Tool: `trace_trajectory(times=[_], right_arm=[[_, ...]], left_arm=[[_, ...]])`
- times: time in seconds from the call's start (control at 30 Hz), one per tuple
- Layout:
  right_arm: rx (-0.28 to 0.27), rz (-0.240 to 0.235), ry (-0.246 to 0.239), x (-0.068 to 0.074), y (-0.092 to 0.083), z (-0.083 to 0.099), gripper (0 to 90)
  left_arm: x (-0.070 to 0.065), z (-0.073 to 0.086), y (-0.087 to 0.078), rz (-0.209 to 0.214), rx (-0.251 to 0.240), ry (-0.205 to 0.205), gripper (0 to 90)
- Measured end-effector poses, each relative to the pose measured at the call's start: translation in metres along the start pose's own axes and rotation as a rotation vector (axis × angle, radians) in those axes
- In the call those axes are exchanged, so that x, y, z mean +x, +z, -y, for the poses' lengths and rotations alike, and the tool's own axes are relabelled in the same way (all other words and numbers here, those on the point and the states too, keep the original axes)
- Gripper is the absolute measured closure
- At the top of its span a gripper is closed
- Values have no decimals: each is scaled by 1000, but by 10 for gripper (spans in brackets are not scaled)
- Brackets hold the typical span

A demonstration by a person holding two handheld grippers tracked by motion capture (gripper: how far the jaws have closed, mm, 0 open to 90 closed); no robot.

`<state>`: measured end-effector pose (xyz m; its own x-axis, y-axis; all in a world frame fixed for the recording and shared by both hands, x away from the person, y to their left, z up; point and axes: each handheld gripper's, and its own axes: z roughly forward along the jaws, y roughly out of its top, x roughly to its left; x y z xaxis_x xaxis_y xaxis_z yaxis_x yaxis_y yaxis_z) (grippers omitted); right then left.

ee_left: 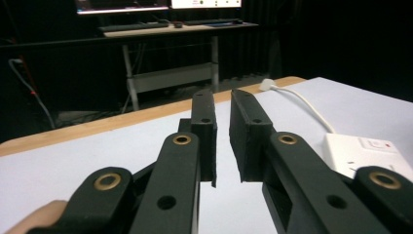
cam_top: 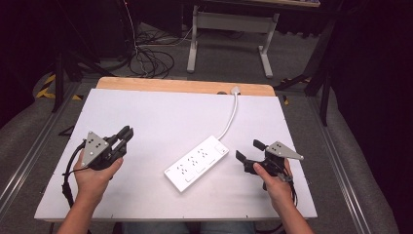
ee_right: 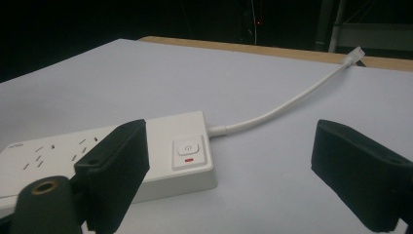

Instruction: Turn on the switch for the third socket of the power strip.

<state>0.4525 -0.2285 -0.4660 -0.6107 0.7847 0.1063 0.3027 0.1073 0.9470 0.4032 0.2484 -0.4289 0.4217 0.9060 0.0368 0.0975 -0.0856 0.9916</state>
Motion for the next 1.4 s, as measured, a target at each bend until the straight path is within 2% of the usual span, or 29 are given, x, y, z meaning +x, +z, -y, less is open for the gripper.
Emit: trace_trajectory(times=[0.17,0.3,0.53,0.73,1.0,1.13,1.27,1.4], right_arm=[[1,-3,-1,0,1,-1,143],[3,-6,-3,0,3,-1,143],[4,-9,0,1,5,-2,145],[7,-11,-2,1,6,-2,145],[7,-14,-5,1,8,-3,145],[7,-14,-4,1,8,-3,146],[7,-15,-5,2,8,-3,146],[5,-13,-1,2,8,-3,146]], left_arm=[[2,0,-3,-36,-4,-14,750],[3,2,-4,-55,-4,-19,653],[7,3,-8,-99,-6,-32,568],[16,5,-12,-140,-22,-89,525],[19,6,-14,-216,-36,-85,421],[20,6,-15,-262,-35,-87,408],[22,6,-16,-274,-32,-102,385],[21,6,-16,-293,-33,-112,291]])
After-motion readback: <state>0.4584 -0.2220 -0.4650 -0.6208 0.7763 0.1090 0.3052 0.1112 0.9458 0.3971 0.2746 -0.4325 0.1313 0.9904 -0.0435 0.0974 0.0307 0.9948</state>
